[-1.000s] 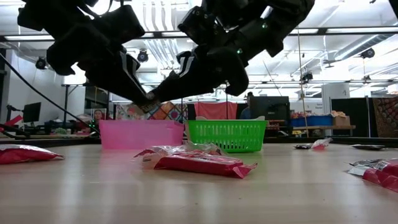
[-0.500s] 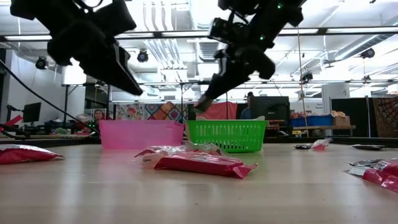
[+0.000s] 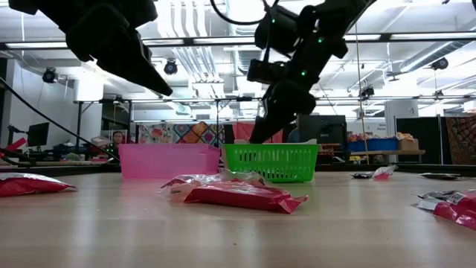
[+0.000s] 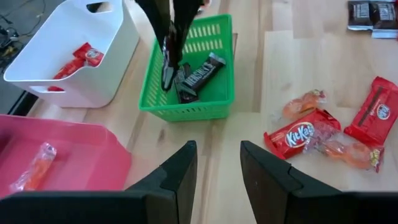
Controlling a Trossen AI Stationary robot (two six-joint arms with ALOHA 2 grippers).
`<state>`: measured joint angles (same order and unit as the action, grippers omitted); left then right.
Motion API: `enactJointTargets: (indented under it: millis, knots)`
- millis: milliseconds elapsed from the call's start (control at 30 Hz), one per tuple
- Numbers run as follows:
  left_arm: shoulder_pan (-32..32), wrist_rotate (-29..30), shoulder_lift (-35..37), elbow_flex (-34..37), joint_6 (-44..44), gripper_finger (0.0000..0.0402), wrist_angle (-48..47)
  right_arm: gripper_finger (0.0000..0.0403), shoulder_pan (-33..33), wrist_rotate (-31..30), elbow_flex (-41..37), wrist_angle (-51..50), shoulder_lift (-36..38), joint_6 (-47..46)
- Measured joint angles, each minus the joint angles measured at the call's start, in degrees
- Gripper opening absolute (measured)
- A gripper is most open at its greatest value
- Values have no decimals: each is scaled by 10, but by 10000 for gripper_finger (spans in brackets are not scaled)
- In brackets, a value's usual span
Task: Sort candy
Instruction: Put the brown chocolate bar into the green bin
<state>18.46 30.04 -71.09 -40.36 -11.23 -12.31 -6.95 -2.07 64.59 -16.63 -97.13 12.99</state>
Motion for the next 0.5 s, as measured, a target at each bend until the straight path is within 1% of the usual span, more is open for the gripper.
enactJointTargets:
  millis: [100, 267, 367, 500]
  knots:
    - [0, 0, -2, 0, -7, 107, -7, 52, -1, 1, 0, 0, -10, 3]
    - [0, 0, -3, 0, -25, 107, -22, 106, -2, -1, 0, 3, -11, 2]
    - [0, 0, -3, 0, -31, 107, -24, 139, -2, -14, 0, -2, -11, 1]
    - [0, -1, -3, 0, -37, 107, -29, 167, -2, -20, 1, -15, -8, -1]
